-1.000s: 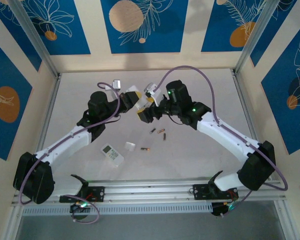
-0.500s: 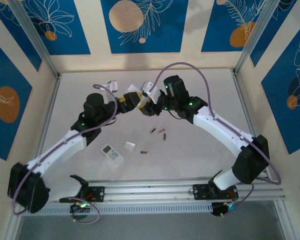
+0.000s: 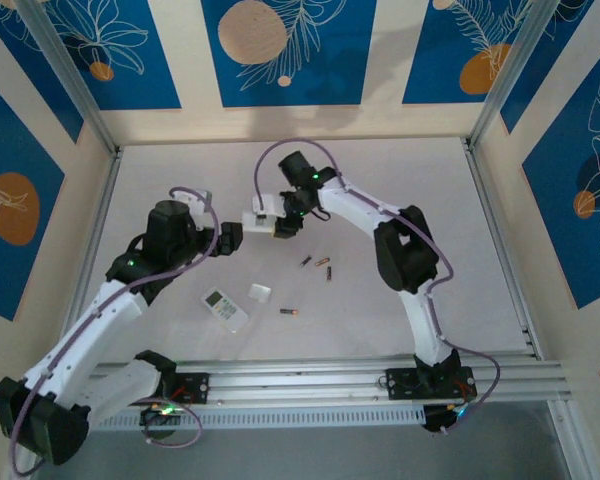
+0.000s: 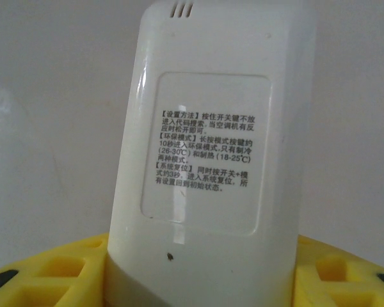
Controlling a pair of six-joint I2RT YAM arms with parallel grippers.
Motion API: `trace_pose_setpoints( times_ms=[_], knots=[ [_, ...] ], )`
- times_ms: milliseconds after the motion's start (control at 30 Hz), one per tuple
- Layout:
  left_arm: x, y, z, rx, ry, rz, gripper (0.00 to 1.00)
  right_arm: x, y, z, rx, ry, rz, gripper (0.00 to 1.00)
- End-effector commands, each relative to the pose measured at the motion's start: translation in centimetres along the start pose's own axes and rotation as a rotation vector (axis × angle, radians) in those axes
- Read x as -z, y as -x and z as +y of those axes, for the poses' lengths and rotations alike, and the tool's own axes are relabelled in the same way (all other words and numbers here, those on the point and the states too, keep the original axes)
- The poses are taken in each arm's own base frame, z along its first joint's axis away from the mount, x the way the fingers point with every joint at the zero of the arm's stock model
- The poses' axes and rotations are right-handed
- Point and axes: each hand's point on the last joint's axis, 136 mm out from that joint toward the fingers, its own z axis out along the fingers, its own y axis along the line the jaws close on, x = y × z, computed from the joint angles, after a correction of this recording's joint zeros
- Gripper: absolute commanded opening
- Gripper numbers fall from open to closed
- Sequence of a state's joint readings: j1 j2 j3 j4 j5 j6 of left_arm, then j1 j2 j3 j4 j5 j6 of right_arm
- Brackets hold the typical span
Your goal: Load the batteries into the remote control
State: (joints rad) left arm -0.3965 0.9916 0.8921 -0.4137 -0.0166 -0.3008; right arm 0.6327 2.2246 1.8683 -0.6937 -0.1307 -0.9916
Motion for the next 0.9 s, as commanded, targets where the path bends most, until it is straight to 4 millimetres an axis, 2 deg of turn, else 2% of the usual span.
trace_pose_setpoints(
  times_ms=[0, 200, 300, 367, 467, 533, 600, 667, 700, 767, 833, 867],
  knots=[
    [-1.3, -2.3, 0.2, 0.152, -0.077, 0.119, 1.00, -1.4, 0.6, 1.9, 0.039, 0.093, 0.011, 0.37],
    [-4.1, -4.2, 0.3, 0.281, -0.140, 0.222, 1.00, -4.4, 0.1, 3.4, -0.049, 0.152, 0.060, 0.51],
    [-5.3, -4.9, 0.4, 0.312, -0.157, 0.260, 1.00, -5.1, -0.9, 4.3, -0.093, 0.181, 0.100, 0.65],
    [-6.2, -5.3, 0.2, 0.332, -0.178, 0.281, 1.00, -5.1, -1.2, 4.5, -0.108, 0.183, 0.115, 0.68],
    [-7.2, -5.8, 0.6, 0.334, -0.172, 0.299, 1.00, -4.0, -0.2, 3.8, -0.130, 0.148, 0.080, 0.72],
    [-7.7, -5.7, 1.0, 0.321, -0.157, 0.307, 1.00, -2.1, 1.5, 2.8, -0.166, 0.115, 0.017, 0.73],
    [-7.7, -5.1, 1.5, 0.291, -0.140, 0.300, 1.00, 0.7, 3.3, 1.4, -0.256, 0.071, -0.060, 0.73],
    [-7.7, -4.2, 2.0, 0.258, -0.119, 0.287, 1.00, 3.8, 4.4, -0.5, -0.416, -0.002, -0.134, 0.73],
    [-7.7, -4.0, 2.2, 0.249, -0.107, 0.289, 1.00, 5.1, 4.4, -1.6, -0.563, -0.056, -0.161, 0.73],
    [-8.1, -3.2, 2.6, 0.224, -0.088, 0.308, 1.00, 7.3, 2.7, -3.2, -0.918, -0.190, -0.161, 0.71],
    [-8.8, -3.1, 3.2, 0.199, -0.061, 0.341, 1.00, 8.7, 0.0, -1.9, -1.287, -0.270, -0.112, 0.69],
    [-9.4, -3.3, 3.6, 0.193, -0.046, 0.355, 1.00, 9.3, -1.3, -0.3, -1.482, -0.291, -0.094, 0.66]
  ],
)
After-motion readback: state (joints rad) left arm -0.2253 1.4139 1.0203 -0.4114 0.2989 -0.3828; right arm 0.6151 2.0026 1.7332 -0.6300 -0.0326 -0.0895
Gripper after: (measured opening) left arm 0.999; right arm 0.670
